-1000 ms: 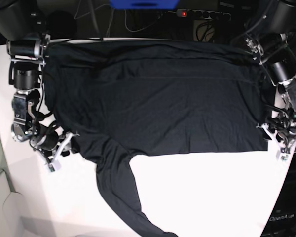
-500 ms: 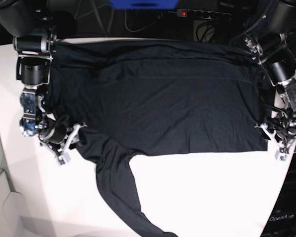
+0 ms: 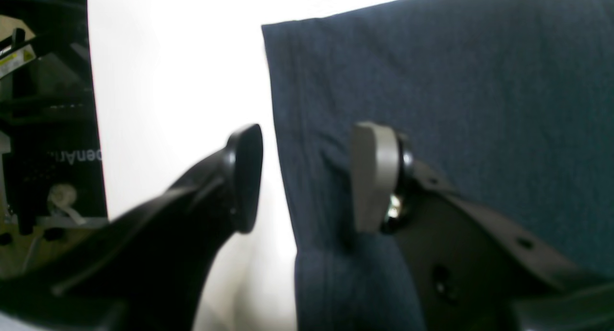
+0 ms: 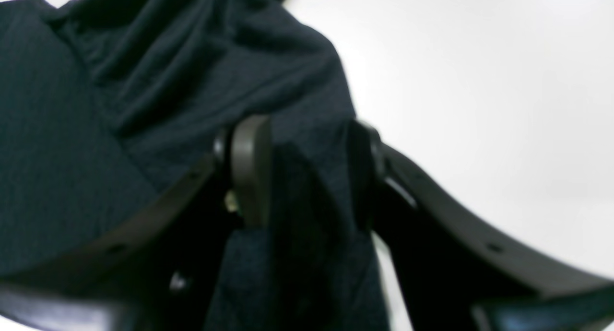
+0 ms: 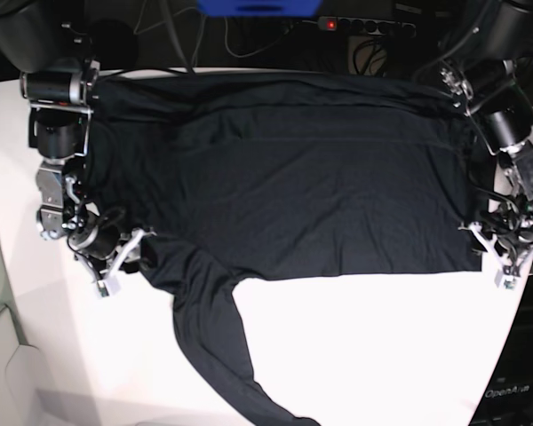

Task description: Fold the T-shirt properly

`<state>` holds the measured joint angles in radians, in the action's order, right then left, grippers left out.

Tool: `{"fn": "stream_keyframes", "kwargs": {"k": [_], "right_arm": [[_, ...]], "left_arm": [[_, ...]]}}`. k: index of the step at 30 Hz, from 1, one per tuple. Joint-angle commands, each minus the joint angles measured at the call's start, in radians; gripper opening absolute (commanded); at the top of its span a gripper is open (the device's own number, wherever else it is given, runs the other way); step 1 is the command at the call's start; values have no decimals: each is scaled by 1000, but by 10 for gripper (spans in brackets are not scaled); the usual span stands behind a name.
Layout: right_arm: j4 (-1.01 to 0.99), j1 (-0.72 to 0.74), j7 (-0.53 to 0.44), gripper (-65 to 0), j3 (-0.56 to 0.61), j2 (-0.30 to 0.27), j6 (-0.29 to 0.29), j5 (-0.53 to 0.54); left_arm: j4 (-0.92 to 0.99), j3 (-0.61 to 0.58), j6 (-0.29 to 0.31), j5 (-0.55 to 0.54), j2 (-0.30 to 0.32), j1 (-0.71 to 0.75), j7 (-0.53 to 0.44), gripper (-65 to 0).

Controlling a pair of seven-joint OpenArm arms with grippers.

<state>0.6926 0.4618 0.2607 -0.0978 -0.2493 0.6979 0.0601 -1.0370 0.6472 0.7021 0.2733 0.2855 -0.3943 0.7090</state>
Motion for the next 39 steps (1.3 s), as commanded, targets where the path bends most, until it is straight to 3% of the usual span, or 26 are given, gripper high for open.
{"fn": "stream_keyframes", "kwargs": {"k": [1,6,12,14,20,25,31,39], "right_arm": [[2,13,36,-378,2,-11,0,-18],[2,9,36,-399,7,-11,0,-19],[0,-5,42,-606,5,25,0,-147],[0,-22,42,-637,5,41,0,-210],[8,-61,36,-644,5,92,0,-325],[40,-57,36,-644,5,89,0,-325],[217,-80,45,-645,0,78,0,-326],[391,-104,117,-645,-3,78,0,-322]], "left_arm": [[-21,1,-4,-9,16,-25,-16,-357],[-21,3,-4,-9,16,-25,-16,-357],[-21,4,-4,-9,16,-22,-15,-358],[-21,4,-4,-9,16,-21,-13,-359],[-21,4,-4,-9,14,-21,-9,-359],[-21,4,-4,-9,14,-21,-9,-359],[-21,4,-4,-9,14,-21,-9,-360],[-22,4,-4,-13,14,-21,-9,-360]]}}
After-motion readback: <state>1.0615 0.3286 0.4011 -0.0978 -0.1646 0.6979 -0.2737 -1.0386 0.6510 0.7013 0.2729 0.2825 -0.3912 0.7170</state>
